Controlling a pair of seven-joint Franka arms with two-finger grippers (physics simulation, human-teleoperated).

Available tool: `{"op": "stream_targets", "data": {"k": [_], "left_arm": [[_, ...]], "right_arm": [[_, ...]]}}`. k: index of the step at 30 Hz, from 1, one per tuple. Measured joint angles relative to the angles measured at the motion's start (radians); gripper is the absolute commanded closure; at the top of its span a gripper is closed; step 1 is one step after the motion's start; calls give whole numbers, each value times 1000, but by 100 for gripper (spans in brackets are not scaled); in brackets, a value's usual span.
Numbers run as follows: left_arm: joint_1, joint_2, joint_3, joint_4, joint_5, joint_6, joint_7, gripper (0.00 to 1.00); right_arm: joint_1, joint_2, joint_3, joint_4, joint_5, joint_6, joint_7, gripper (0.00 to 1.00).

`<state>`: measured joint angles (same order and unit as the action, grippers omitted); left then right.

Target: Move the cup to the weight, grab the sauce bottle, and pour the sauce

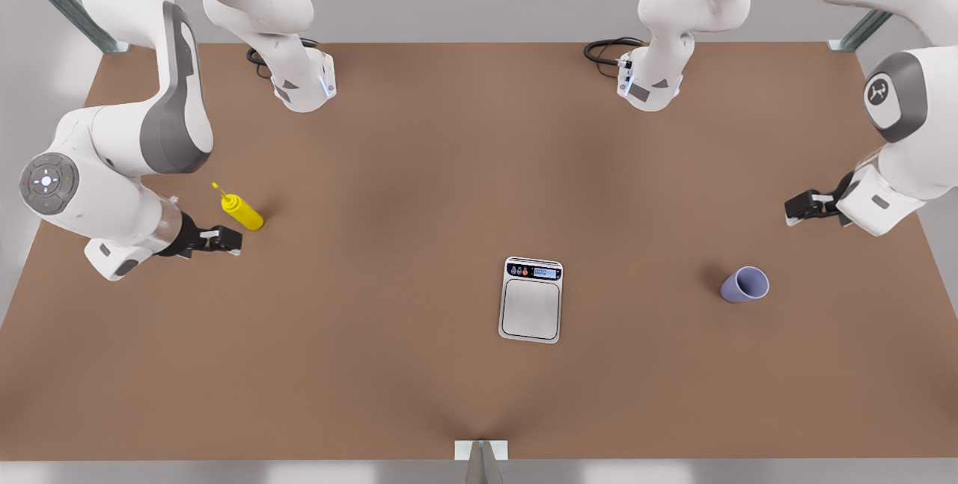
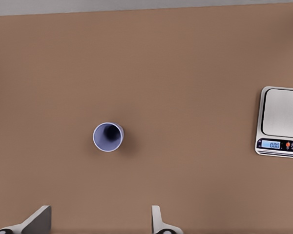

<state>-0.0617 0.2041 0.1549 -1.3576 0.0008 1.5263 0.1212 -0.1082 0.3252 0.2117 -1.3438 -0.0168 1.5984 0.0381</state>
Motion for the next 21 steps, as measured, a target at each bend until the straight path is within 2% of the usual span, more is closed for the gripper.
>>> {"op": "stream_targets", "data": {"k": [2, 3, 4, 5, 8, 10, 12, 15, 18, 19, 21], "left_arm": [[6, 18, 0, 0, 0, 0, 2, 0], [34, 67, 1, -2, 1, -1, 6, 0], [119, 176, 2, -12, 2, 32, 8, 0], [130, 211, 4, -84, 2, 135, 8, 0], [159, 213, 9, -248, -5, 350, 8, 0], [163, 215, 9, -296, -12, 419, 8, 0], [174, 216, 9, -348, -24, 479, 8, 0], [172, 267, 8, -350, -40, 525, 6, 0], [169, 311, 8, -348, -52, 568, 6, 0], [169, 318, 8, -348, -54, 576, 6, 0], [169, 333, 6, -348, -56, 593, 8, 0]], "right_arm": [[-2, 0, 0, 0, 3, 1, -6, 0], [-9, 0, 0, 0, 6, 1, -7, 0], [-5, 0, 0, 0, 7, 1, -7, 0], [-8, 1, 0, 0, 34, 0, -28, 0], [-4, 0, 1, 36, 103, -41, -71, 0], [-7, 3, 0, 67, 254, -53, -272, 0], [-78, 15, -1, 66, 385, -69, -326, 0], [-237, 46, -1, 66, 557, -172, -632, 0], [-467, 110, -2, 69, 696, -284, -1023, 0], [-517, 134, -2, 66, 704, -319, -1106, 0], [-563, 212, -2, 61, 781, -378, -1483, 0]]}}
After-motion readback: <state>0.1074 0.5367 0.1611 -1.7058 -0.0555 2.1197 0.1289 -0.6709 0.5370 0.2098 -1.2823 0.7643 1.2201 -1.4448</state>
